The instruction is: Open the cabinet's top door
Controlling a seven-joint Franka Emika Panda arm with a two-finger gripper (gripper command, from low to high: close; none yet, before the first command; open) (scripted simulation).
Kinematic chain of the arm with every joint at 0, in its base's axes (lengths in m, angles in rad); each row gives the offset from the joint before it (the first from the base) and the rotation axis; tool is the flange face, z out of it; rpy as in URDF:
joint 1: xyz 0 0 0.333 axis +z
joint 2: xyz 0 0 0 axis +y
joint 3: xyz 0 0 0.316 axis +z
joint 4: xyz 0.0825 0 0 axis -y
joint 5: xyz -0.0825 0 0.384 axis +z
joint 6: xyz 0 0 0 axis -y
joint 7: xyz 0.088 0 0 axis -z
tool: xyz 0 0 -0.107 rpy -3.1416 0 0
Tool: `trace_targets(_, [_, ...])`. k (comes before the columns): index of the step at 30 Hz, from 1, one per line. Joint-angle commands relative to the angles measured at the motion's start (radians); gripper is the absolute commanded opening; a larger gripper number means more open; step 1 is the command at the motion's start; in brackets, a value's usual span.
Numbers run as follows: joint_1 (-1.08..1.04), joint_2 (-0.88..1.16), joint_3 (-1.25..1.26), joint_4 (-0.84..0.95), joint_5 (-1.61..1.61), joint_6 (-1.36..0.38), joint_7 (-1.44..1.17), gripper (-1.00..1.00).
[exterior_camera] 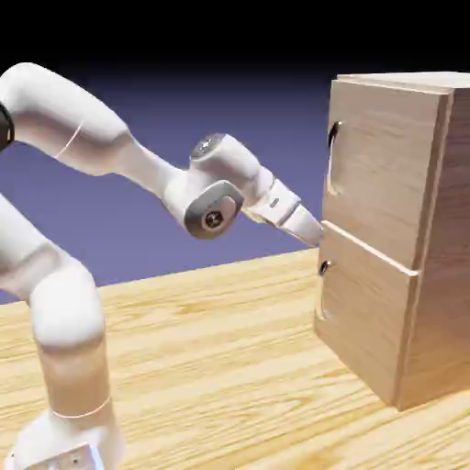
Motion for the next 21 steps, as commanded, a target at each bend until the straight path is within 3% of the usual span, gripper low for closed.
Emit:
trace_targets(1, [0.032,0.028,-0.031,0.008,0.044,-0.003,-0.026,0.0])
trace_targets(21, [0.677,0.59,-0.65,0.172,0.914,-0.064,-0.545,0.0])
